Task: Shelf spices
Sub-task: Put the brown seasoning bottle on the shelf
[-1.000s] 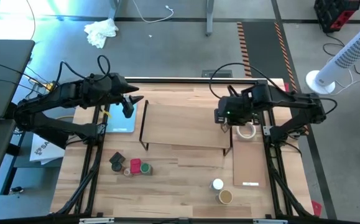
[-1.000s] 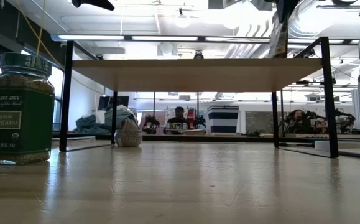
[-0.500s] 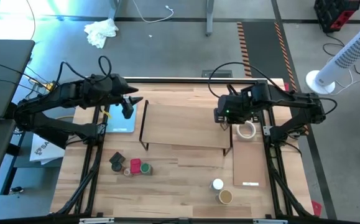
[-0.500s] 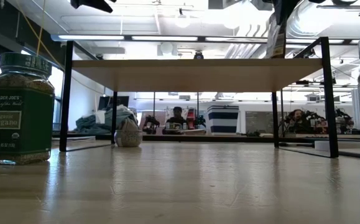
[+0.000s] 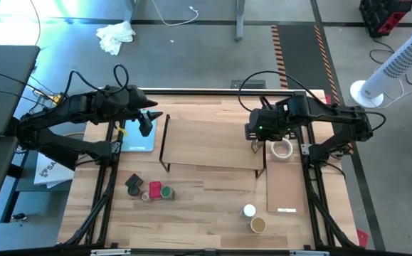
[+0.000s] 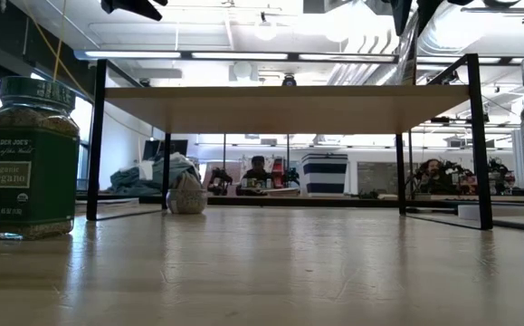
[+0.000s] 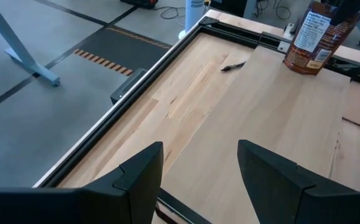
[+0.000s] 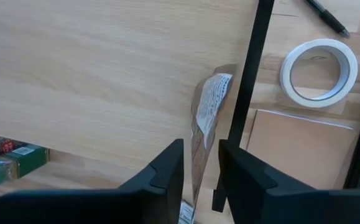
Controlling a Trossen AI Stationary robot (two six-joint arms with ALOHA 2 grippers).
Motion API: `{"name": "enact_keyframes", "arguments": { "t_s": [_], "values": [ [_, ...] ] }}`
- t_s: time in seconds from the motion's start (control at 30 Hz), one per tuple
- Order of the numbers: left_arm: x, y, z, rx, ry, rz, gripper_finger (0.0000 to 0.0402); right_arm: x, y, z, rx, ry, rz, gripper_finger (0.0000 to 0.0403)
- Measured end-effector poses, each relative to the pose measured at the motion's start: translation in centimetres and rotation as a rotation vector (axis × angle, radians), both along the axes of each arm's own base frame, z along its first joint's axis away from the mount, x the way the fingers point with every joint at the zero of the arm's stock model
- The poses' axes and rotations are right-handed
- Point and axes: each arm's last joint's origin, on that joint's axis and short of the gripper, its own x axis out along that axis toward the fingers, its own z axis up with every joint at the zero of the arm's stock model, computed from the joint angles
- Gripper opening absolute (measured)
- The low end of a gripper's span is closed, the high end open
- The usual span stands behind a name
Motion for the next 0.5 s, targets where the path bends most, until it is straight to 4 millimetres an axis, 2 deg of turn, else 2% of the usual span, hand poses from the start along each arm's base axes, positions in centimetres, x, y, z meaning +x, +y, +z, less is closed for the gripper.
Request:
{"name": "enact_keyframes", "arguments": {
  "t_s": [0.3,0.5],
  "values": [
    [0.0,0.0,0.0,0.0,0.0,0.0,0.0205,-0.1,0.0,0.1,-0.005,-0.001,0.044,0.0099],
    [0.0,0.0,0.0,0.002,0.0,0.005,0.0205,-1.3,0.0,1.1,-0.014,-0.039,0.084,0.0099]
  ]
}}
